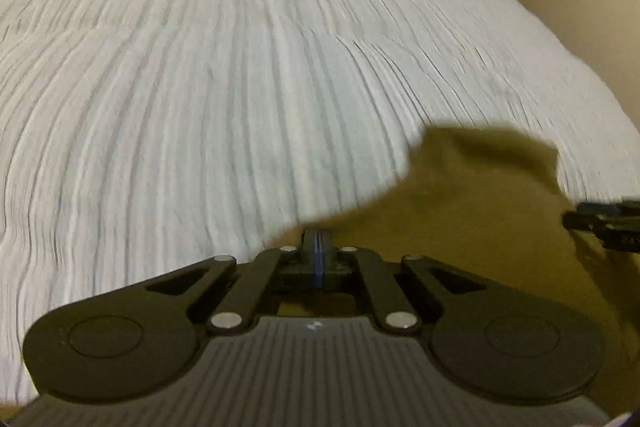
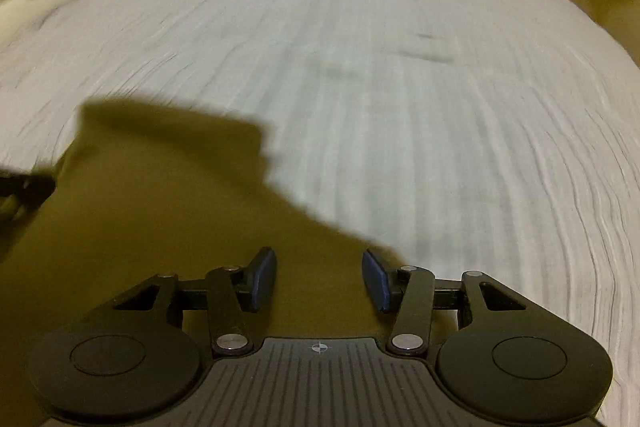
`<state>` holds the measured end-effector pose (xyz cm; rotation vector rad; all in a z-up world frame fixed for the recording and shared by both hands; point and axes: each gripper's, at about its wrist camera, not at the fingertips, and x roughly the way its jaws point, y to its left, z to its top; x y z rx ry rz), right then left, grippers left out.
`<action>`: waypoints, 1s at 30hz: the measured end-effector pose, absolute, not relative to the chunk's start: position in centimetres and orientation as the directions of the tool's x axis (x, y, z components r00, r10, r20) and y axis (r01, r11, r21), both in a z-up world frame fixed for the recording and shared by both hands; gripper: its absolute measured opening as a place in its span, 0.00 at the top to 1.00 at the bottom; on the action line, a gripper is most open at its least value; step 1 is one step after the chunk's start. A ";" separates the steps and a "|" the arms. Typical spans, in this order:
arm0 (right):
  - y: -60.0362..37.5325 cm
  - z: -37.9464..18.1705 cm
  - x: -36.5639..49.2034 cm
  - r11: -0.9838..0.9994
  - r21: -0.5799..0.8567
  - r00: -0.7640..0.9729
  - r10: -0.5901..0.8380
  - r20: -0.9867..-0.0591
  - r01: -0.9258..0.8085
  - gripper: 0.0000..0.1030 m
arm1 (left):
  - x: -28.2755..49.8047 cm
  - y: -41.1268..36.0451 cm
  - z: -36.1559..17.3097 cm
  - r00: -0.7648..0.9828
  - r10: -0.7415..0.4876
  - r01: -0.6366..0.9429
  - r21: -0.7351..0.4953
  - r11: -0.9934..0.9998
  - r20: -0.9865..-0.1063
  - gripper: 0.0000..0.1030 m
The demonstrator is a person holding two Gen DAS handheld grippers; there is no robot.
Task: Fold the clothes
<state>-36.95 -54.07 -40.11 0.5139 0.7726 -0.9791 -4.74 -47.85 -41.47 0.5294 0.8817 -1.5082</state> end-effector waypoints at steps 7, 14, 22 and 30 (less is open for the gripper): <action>-53.6 -36.7 -38.6 0.357 0.060 0.282 -0.613 -0.738 0.932 0.53 | -2.8 -46.3 -37.9 -0.116 -0.684 0.940 -0.302 0.158 -0.720 0.99; -42.8 -35.5 -37.0 0.507 0.070 0.350 -0.483 -0.803 0.859 0.53 | -8.6 -35.5 -37.4 -0.278 -0.557 0.950 -0.311 -0.037 -0.782 0.99; -28.9 -37.5 -41.3 0.451 0.009 0.217 -0.412 -0.885 0.893 0.53 | -7.8 -23.1 -37.2 -0.233 -0.450 0.963 -0.268 0.016 -0.862 0.99; -18.0 -35.6 -47.6 0.343 -0.022 0.093 -0.316 -0.944 0.939 0.53 | -7.3 -11.9 -36.0 -0.172 -0.358 0.975 -0.212 0.073 -0.918 0.99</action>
